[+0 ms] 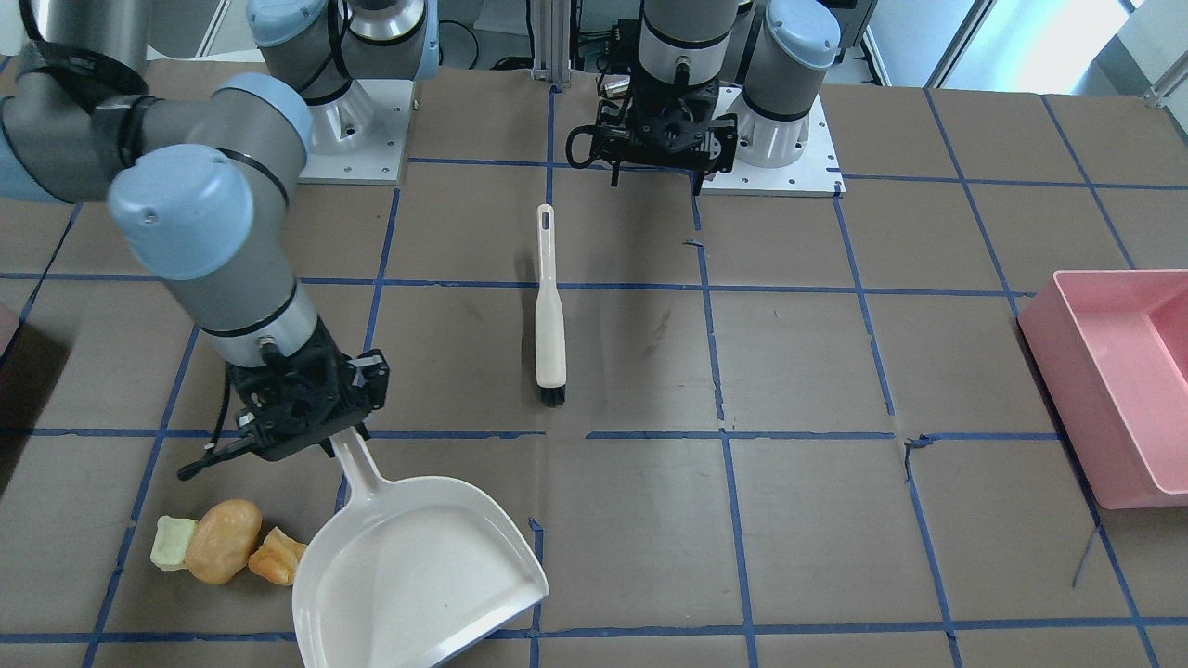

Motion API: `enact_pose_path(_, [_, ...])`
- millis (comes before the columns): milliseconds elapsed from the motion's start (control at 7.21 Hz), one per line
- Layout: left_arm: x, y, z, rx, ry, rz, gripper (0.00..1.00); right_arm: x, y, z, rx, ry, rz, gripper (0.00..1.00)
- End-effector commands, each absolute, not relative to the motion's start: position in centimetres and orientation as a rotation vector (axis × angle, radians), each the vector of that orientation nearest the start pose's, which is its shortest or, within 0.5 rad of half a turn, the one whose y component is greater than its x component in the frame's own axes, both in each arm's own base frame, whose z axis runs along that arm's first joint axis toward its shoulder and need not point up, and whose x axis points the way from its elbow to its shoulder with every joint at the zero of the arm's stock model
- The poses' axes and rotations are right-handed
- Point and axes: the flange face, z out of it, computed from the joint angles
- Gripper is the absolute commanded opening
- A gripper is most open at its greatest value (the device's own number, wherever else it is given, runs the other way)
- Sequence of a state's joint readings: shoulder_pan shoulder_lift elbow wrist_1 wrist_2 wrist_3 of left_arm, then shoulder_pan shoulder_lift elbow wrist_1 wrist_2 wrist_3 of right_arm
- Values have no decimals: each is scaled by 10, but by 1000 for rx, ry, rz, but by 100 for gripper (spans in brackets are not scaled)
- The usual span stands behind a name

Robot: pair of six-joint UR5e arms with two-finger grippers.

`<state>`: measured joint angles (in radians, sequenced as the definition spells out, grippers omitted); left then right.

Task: Sweep and dump trash in nearest bin
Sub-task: 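Grasp the dustpan handle with right gripper while left gripper nears the brush, then carry dustpan beside scraps with right gripper while left gripper grasps brush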

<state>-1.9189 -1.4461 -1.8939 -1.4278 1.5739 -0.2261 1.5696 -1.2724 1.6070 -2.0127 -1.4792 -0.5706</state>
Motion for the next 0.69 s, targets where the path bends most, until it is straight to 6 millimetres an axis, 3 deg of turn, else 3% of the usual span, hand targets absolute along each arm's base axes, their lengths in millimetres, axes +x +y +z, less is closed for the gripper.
enact_pose_path(0, [-324, -323, 348, 161, 3127, 16, 100, 56, -612, 372, -1135, 2841, -67, 0])
enact_pose_path(139, [-348, -319, 324, 124, 3152, -48, 100, 12, -614, 378, -1238, 2784, -34, 0])
enact_pose_path(416, [-391, -309, 282, 130, 3149, -59, 100, -99, -609, 377, -1502, 2631, -49, 0])
enact_pose_path(555, [-408, -299, 271, 198, 3148, -111, 100, -129, -605, 377, -1638, 2566, -56, 0])
